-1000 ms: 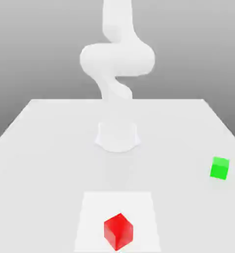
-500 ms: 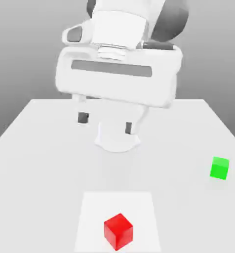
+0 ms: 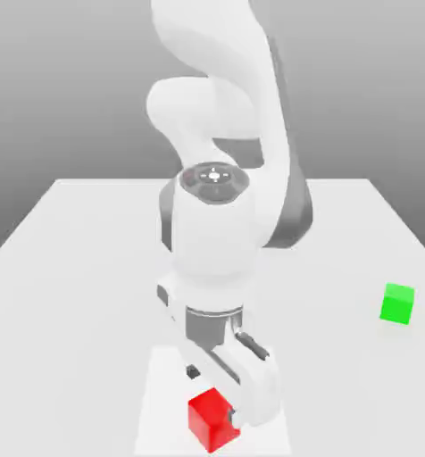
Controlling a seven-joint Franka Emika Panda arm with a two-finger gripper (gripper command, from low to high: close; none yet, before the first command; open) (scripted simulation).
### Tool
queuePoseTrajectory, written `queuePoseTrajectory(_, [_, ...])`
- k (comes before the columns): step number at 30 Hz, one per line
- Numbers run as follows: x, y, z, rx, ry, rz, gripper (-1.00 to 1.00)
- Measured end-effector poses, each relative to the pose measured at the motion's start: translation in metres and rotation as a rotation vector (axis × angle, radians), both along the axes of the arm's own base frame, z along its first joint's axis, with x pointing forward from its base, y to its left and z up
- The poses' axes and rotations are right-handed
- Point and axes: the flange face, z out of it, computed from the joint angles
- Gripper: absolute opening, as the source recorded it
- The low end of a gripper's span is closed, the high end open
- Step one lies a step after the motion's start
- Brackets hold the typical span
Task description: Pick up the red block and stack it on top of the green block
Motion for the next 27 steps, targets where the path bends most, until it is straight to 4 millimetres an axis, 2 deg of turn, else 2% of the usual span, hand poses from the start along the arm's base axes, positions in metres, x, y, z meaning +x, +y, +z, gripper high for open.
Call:
queuePoseTrajectory(7, [0.0,0.0,-0.002,0.0,-0.002,0.0,-1.0])
queuePoseTrajectory(12, [-0.001,0.003,0.051,0.001,-0.002,0.005,-1.0])
queuePoseTrajectory(15, [-0.014,0.071,0.072,0.02,-0.01,0.143,-1.0])
queuePoseTrajectory(17, [-0.034,0.127,0.082,0.03,-0.014,0.265,-1.0])
queuePoseTrajectory(18, [-0.051,0.165,0.087,0.035,-0.015,0.353,-1.0])
queuePoseTrajectory(21, [-0.106,0.242,0.097,0.041,-0.013,0.555,-1.0])
queuePoseTrajectory(23, [-0.147,0.28,0.1,0.039,-0.011,0.676,-1.0])
queuePoseTrajectory(27, [-0.224,0.324,0.099,0.02,-0.004,0.873,-1.0])
